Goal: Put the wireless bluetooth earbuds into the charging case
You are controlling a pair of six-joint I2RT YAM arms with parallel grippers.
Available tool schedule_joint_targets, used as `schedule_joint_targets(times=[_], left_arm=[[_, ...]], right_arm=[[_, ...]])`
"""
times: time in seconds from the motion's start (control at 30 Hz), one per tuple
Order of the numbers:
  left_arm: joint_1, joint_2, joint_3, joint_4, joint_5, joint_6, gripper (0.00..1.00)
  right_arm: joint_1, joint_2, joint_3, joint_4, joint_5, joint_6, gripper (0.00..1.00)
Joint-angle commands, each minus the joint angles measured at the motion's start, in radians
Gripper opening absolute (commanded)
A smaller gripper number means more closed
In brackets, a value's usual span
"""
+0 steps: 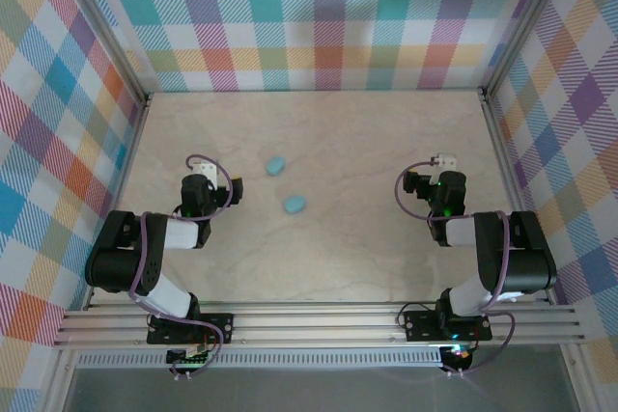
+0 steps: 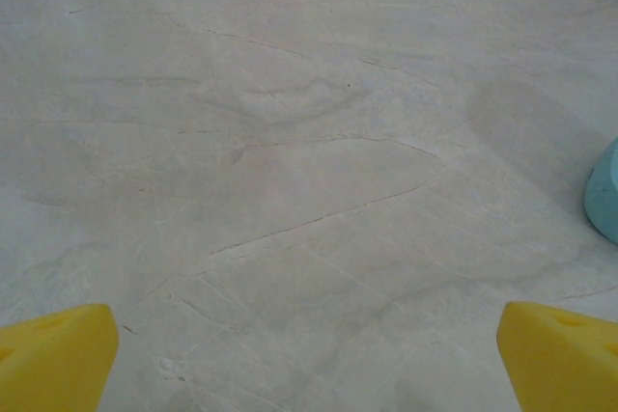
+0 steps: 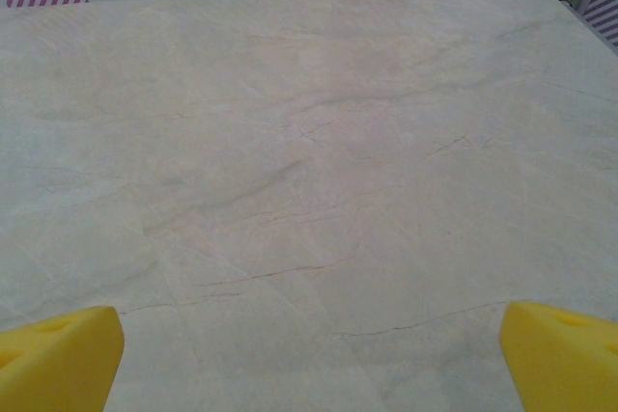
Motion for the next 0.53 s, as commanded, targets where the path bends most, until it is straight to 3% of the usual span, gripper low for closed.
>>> schedule_joint_targets(times=[0.0, 0.5], left_arm=[[0.014, 0.002, 0.021, 0.011, 0.002, -0.017, 1.00], [0.014, 0.002, 0.020, 0.011, 0.001, -0.017, 1.00]], right_arm=[[-0.003, 0.001, 0.013, 0.015, -0.018, 0.009, 1.00], [-0.002, 0.003, 0.018, 0.008, -0.028, 0.006, 1.00]])
